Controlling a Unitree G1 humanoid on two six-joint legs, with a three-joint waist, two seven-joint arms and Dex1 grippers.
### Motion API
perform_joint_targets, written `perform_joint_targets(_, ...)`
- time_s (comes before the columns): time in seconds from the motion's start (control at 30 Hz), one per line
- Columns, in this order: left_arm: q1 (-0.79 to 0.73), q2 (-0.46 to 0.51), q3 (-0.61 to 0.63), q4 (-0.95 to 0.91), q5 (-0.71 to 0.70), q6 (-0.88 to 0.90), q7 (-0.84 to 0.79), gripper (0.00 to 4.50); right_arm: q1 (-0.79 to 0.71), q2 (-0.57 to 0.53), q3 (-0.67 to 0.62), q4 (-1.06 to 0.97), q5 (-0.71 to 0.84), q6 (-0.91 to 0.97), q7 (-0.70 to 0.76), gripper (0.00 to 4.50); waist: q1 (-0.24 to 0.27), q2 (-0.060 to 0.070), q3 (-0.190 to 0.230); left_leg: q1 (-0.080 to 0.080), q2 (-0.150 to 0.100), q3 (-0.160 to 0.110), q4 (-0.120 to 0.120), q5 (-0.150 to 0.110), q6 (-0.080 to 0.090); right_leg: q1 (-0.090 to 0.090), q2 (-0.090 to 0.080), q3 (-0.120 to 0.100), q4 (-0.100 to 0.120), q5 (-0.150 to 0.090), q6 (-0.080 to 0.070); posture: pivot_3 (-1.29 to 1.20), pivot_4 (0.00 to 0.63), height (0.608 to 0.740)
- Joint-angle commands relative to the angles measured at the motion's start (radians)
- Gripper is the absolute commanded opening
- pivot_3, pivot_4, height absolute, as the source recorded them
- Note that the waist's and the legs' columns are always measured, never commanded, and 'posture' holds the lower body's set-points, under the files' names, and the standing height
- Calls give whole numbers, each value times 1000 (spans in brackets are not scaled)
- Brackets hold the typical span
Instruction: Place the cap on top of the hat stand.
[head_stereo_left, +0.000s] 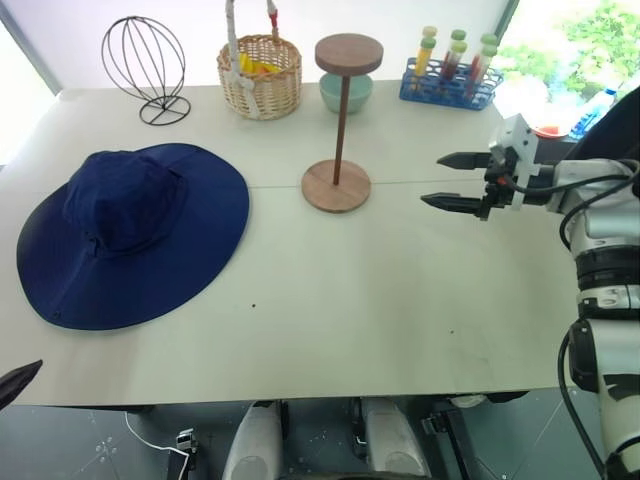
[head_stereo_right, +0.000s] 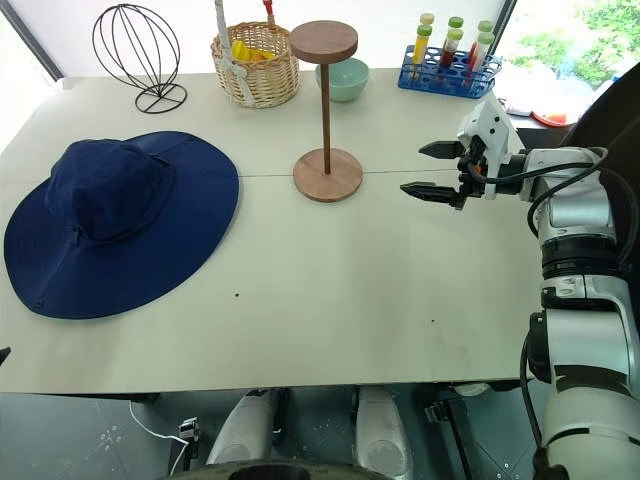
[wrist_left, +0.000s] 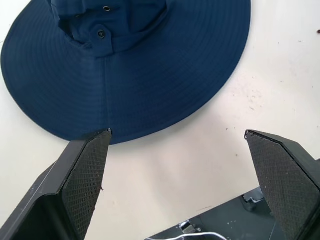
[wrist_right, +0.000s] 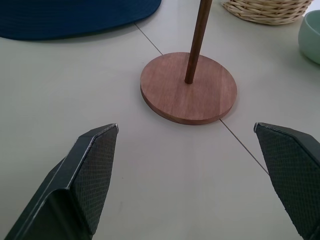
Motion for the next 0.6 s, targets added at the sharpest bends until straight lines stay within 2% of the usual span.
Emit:
perform_joint_targets(0.03, 2, 15, 6, 10, 0, -17, -18, 4500, -25, -20, -30, -8, 11, -16, -1, 4463, 0, 0, 0, 0, 0, 0, 0, 0, 0, 0, 0, 0, 0, 0, 0, 0, 150, 740)
perform_joint_targets(0.47, -82, 57, -57, 6, 22, -31, -2, 4500, -36, -26, -26, -22, 20, 21, 17, 4463, 0, 0, 0, 1, 0, 0, 1, 0, 0, 0, 1, 0, 2, 0, 0, 0, 150, 740)
perform_joint_targets(0.6, -91, 72, -112, -44, 132, -127, 9, 4500, -54, -32, -32, -109, 56, 108, 39, 4463, 1, 0, 0, 1, 0, 0, 1, 0, 0, 0, 1, 1, 2, 0, 0, 0, 150, 740)
